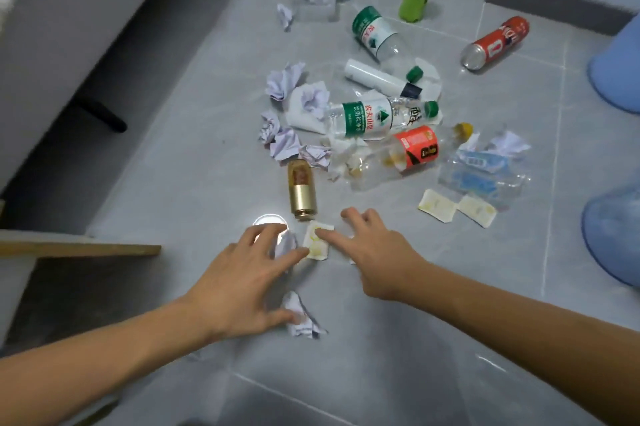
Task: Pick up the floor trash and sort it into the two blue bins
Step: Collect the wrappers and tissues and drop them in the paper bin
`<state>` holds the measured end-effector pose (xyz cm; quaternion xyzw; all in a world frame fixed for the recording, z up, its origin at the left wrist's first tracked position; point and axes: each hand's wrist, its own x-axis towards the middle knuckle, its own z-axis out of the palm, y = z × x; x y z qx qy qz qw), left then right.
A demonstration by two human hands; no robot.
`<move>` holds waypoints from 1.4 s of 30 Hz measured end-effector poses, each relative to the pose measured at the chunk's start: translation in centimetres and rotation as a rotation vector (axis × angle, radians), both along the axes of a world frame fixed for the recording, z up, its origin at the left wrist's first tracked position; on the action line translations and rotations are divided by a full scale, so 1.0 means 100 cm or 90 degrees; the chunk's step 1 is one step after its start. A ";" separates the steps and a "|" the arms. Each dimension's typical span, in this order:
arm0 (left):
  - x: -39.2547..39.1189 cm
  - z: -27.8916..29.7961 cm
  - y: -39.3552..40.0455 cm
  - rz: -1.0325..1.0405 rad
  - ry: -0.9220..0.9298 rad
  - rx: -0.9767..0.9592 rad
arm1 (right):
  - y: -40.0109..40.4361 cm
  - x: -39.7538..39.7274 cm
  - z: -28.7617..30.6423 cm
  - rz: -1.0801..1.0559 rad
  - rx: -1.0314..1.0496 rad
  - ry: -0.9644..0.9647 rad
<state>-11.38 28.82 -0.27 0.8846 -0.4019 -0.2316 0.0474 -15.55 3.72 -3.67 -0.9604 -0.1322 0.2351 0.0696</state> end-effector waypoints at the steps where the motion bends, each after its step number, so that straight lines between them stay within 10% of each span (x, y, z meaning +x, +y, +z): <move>1: -0.008 -0.006 0.003 0.014 0.020 0.018 | 0.002 0.004 -0.002 0.006 -0.006 -0.002; 26: -0.008 -0.069 -0.027 -0.094 -0.036 -0.145 | -0.043 -0.012 -0.017 -0.072 0.156 -0.031; 42: 0.011 0.176 -0.472 -0.295 0.054 -0.606 | -0.349 -0.118 0.222 -0.724 0.137 -0.533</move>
